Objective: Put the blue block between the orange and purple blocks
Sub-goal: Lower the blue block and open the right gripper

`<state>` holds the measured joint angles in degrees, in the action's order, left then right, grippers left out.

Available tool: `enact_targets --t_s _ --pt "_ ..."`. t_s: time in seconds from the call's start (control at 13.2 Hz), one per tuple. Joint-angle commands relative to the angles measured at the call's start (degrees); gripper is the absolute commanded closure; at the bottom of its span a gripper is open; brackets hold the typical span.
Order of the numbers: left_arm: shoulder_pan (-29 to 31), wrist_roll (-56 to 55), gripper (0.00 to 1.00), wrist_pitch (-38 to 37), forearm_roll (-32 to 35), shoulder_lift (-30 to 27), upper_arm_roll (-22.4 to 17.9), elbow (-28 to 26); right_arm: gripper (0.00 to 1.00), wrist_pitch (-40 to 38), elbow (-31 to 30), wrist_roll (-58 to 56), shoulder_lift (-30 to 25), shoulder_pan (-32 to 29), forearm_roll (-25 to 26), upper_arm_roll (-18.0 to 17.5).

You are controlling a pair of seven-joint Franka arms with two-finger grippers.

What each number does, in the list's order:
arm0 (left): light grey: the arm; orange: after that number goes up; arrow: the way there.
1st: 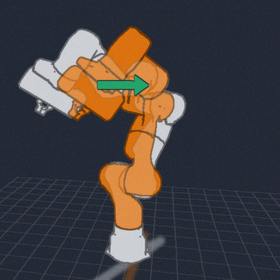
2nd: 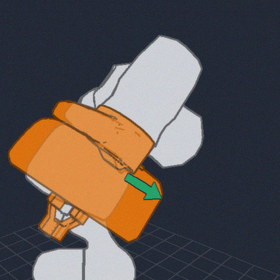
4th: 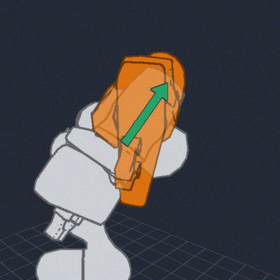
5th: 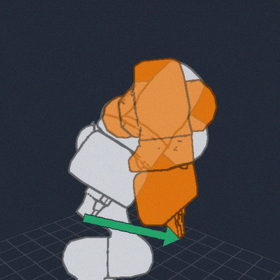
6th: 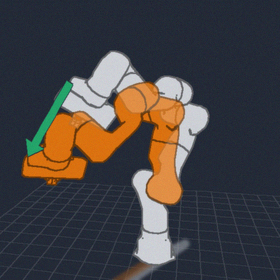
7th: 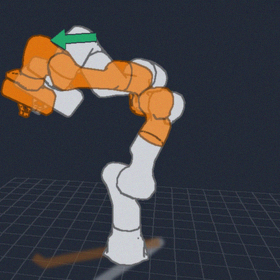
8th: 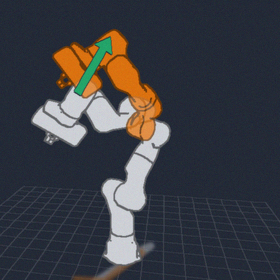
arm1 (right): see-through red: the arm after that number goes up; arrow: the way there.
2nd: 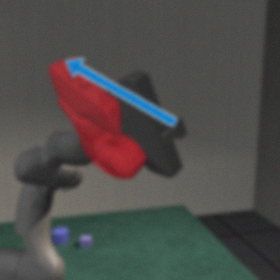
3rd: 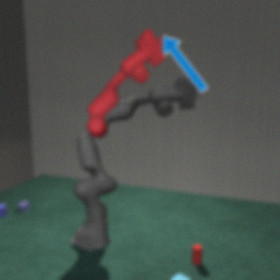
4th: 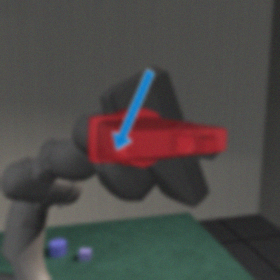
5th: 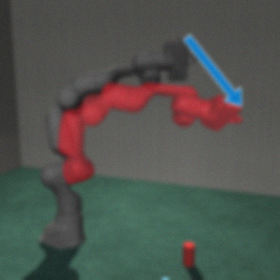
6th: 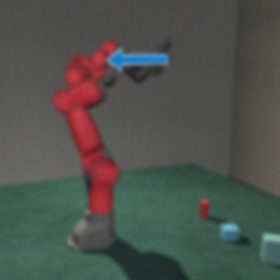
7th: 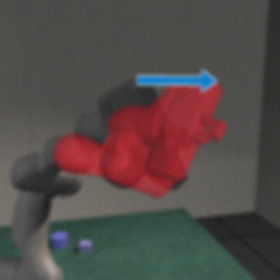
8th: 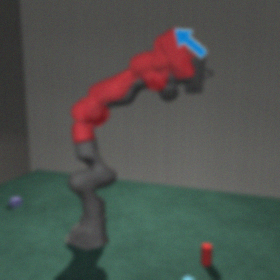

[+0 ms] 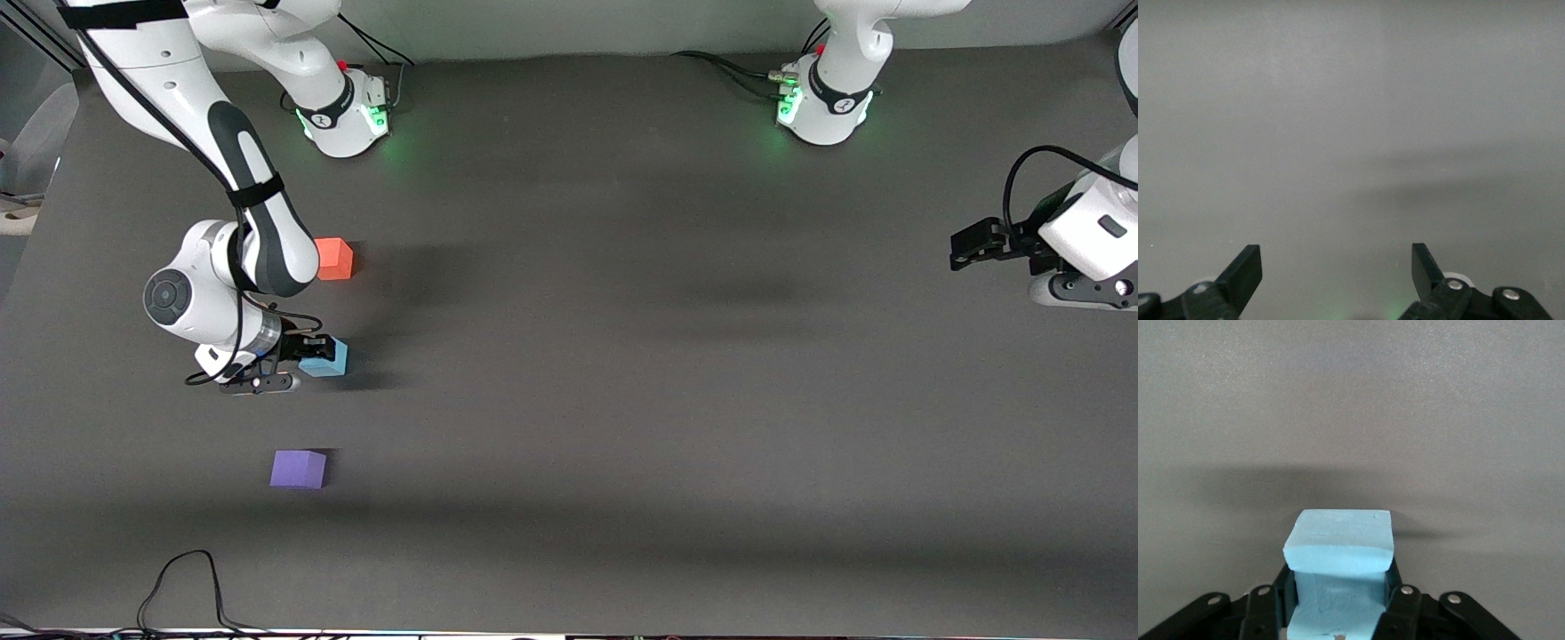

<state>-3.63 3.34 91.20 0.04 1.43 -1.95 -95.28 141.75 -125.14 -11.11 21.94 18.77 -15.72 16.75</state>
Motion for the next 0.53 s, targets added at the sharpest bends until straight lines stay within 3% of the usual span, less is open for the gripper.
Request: enact_targets --t_s 0.0,0.23,0.45 --pt "-0.6 1.0 0.00 -0.5 0.7 -0.1 -0.2 1.1 0.00 1.3 -0.2 -2.3 0.3 0.4 -1.9 0.3" --pt "-0.7 1.0 0.00 -0.2 0.7 0.0 -0.1 1.1 0.00 1.2 -0.1 -2.4 -0.8 0.7 -1.9 0.9" --pt "-0.7 1.0 0.00 -0.1 0.7 0.1 -0.2 1.1 0.00 -0.7 0.2 -2.2 -5.5 0.7 -1.9 1.3"
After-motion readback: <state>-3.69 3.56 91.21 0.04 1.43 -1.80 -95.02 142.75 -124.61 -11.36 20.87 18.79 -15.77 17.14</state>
